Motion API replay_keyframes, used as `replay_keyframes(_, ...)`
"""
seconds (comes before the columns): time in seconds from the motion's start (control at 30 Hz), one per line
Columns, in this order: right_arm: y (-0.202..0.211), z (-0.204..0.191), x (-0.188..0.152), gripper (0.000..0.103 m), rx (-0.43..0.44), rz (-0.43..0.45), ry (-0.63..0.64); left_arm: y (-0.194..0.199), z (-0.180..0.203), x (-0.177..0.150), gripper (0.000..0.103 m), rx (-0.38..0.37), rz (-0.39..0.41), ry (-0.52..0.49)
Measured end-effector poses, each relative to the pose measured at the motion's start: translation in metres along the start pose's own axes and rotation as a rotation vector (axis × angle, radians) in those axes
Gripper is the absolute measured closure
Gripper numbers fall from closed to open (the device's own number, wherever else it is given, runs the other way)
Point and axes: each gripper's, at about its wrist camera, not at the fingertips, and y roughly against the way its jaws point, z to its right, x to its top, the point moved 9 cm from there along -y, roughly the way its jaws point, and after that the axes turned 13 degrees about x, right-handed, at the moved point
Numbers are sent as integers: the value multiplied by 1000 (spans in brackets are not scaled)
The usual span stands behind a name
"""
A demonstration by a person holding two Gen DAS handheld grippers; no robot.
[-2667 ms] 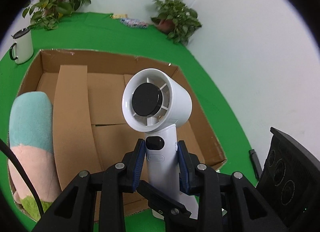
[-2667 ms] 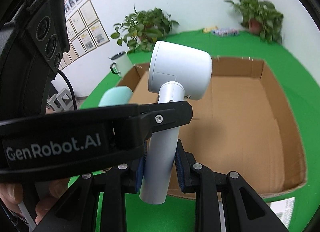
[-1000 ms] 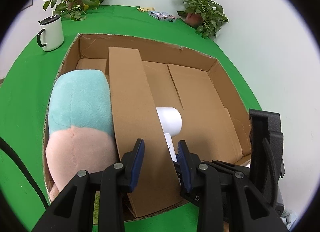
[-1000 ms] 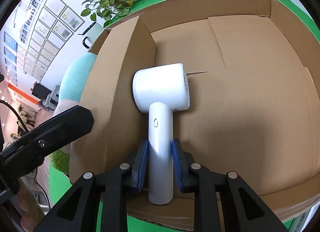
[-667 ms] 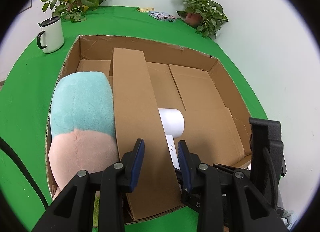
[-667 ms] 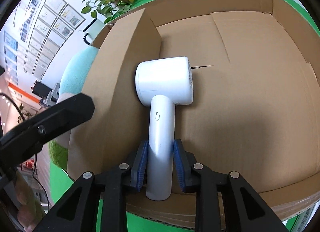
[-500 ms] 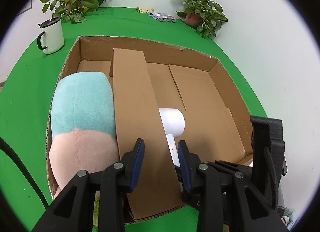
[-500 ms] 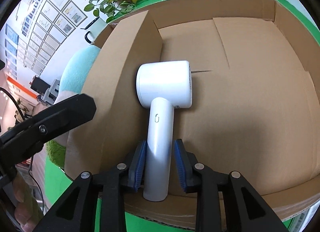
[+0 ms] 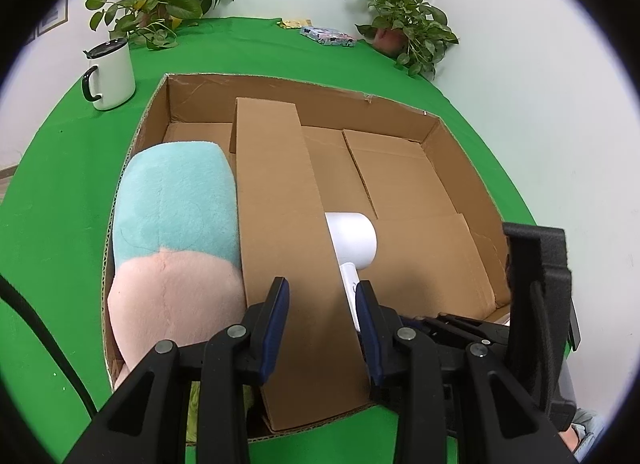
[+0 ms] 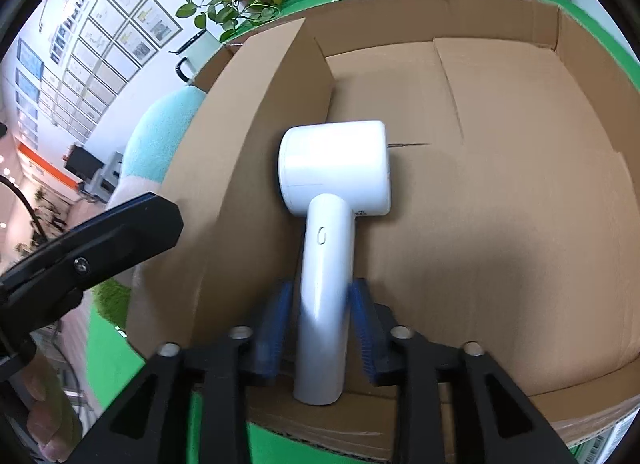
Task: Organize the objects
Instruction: 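Lower the hair dryer into the box beside the cardboard strip, then open the right gripper and withdraw it from the box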
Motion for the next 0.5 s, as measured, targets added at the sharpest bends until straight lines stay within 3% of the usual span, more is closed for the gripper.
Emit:
replay_keyframes(0.2, 46, -19, 3, 26, -25, 150, 132, 15, 0, 3, 70, 27, 75, -18)
replay_keyframes(0.3, 69, -24, 4, 27, -77, 222, 197, 22, 0, 4, 70, 59, 117, -31)
replay_keyframes(0.5, 104, -15, -5, 26, -89, 290, 179, 43, 2, -5, 70, 143, 213, -70)
